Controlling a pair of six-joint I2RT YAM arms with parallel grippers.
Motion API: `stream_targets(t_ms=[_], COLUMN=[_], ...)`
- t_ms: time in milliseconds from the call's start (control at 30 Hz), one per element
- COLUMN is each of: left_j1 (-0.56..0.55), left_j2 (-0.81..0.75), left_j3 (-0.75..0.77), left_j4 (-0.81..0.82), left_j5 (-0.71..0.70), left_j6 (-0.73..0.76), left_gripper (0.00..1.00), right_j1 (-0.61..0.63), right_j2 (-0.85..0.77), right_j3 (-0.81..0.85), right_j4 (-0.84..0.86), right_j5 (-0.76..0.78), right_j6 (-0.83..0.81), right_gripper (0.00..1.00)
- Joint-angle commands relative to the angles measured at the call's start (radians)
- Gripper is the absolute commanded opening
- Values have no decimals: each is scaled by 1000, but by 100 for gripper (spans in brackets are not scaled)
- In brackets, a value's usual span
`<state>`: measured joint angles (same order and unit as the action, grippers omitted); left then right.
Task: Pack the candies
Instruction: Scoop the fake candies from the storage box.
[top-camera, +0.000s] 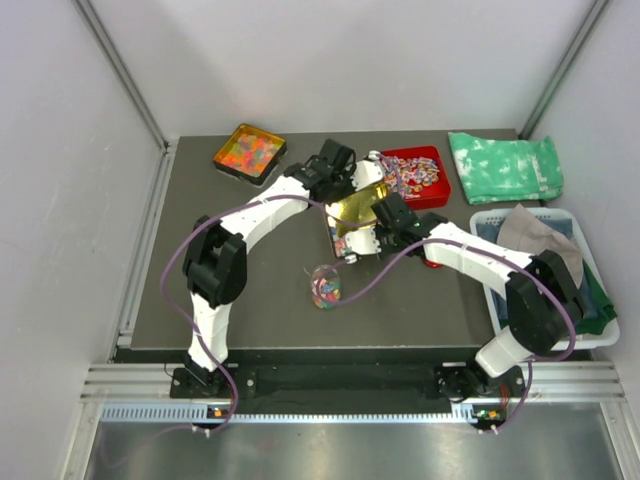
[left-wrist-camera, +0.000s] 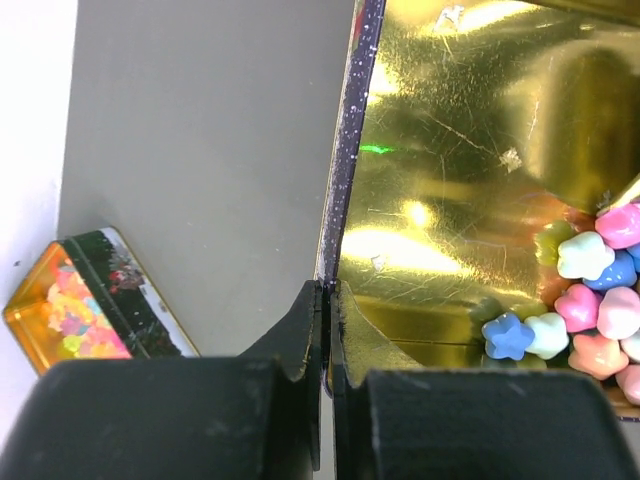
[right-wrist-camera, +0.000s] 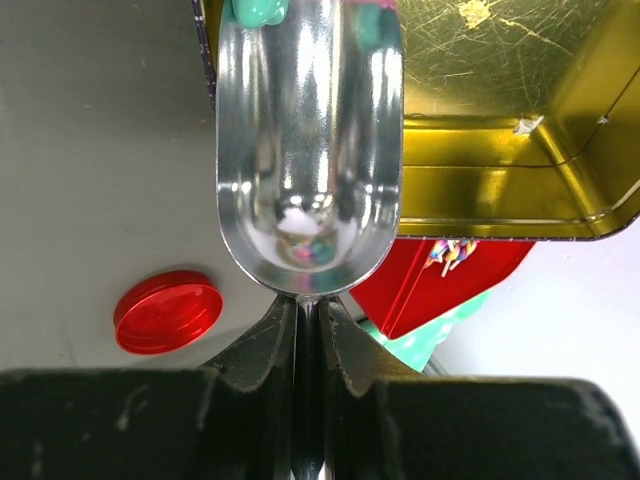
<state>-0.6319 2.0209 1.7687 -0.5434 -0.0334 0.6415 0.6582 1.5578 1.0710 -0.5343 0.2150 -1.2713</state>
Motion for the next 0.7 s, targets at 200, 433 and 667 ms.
stream_targets(t_ms=[200, 433, 667], left_j1=[-28, -29, -29], left_j2=[-7, -7, 1], left_j3=[64, 70, 103], left_j4=[171, 158, 137], left_j5=[-40, -40, -48], left_j6=[-71, -75, -85], left_gripper=[0, 0, 0], right_j1=[-11, -9, -3], right_j2=[53, 87, 105], right_j3=[-51, 26, 52], right_j4=[-8, -52, -92], right_j5=[-101, -143, -141], right_j6=[-80, 24, 133], right_gripper=[0, 0, 0])
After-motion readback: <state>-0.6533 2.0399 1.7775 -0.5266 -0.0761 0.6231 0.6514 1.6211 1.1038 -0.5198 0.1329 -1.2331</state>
